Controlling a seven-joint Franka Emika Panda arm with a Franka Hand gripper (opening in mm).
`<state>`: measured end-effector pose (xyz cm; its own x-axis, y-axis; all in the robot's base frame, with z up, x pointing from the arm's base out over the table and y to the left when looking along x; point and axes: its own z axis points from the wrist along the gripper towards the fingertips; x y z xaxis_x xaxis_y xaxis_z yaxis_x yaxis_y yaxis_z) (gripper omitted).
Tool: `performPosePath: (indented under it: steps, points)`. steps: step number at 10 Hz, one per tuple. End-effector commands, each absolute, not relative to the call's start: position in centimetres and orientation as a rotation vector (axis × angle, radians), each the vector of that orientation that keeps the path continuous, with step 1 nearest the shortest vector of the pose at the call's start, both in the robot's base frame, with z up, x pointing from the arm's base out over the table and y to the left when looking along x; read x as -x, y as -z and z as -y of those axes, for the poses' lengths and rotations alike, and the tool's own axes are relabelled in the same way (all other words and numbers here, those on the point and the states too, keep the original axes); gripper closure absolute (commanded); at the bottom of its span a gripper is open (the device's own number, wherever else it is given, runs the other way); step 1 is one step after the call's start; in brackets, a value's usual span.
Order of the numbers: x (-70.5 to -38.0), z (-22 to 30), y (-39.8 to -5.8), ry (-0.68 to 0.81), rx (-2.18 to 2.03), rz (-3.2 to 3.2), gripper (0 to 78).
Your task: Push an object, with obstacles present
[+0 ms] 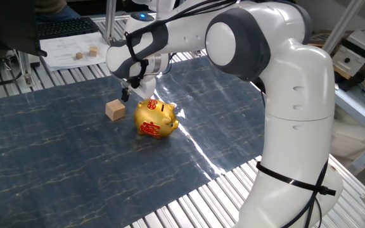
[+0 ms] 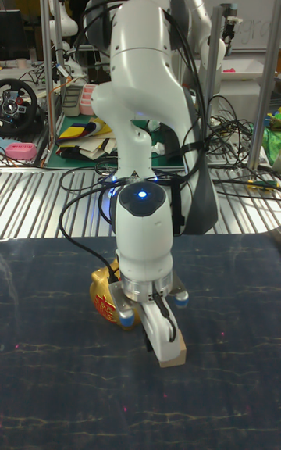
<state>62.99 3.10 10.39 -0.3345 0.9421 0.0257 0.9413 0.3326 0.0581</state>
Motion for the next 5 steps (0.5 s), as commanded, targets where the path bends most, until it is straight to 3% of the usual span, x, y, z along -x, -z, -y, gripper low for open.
performPosePath:
  steps: [1, 5]
  points:
    - [-63.11, -3.06, -10.53, -0.103, -1.790, -2.563, 77.6]
    - [-63.11, -3.06, -10.53, -0.093, -1.743, -2.571, 77.6]
